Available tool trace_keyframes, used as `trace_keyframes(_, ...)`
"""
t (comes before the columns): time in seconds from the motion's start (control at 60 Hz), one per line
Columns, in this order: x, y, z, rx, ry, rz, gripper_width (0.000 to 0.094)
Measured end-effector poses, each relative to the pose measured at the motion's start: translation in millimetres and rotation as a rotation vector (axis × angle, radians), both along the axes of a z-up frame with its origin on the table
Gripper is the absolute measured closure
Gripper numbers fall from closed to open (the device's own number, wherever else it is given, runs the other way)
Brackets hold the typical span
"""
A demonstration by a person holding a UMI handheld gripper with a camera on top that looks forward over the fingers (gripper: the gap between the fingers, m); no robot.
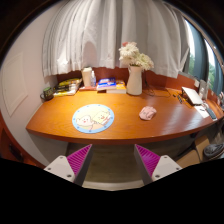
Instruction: Arrange mouse
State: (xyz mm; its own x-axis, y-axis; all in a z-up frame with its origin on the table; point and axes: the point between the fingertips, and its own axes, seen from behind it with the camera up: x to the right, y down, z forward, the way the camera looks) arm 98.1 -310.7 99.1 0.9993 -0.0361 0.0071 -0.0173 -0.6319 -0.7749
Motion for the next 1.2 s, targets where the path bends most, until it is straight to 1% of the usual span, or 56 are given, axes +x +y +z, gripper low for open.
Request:
trace_keyframes(0.083,28.9,-2.8,-36.2,-0.044,0.001,-0.031,0.0104)
trace_keyframes(0.2,74.4,1.5,-65.7,-0.093,0.002,-0.095,0.0106)
trace_keyframes(0.333,121.0,33.4,-83.5,-0.117,-0.004,-0.147,0.0114)
trace_keyframes(0.433,145.3,73.8,-85.6,-0.110,-0.003,-0.158,0.0124)
trace_keyframes(0.617,173.1,158.2,-94.2,-0.111,0.003,-0.134,0.0121)
trace_keyframes(0.8,183.0,229.3,-107.4,-0.140,0.041,-0.106,0.0116)
trace_keyframes(0.85,185.4,241.2,-112.0,-0.161,0.039,-0.105,0.0114)
trace_keyframes(1.117,178.5,293.3,-114.4,-0.181,0.054,-0.038,0.0134)
trace_keyframes(1.15,179.5,296.5,-115.2,-0.185,0.040,-0.033,0.0150)
trace_keyframes(1.2,177.9,300.7,-115.2,-0.184,0.030,-0.021,0.0199)
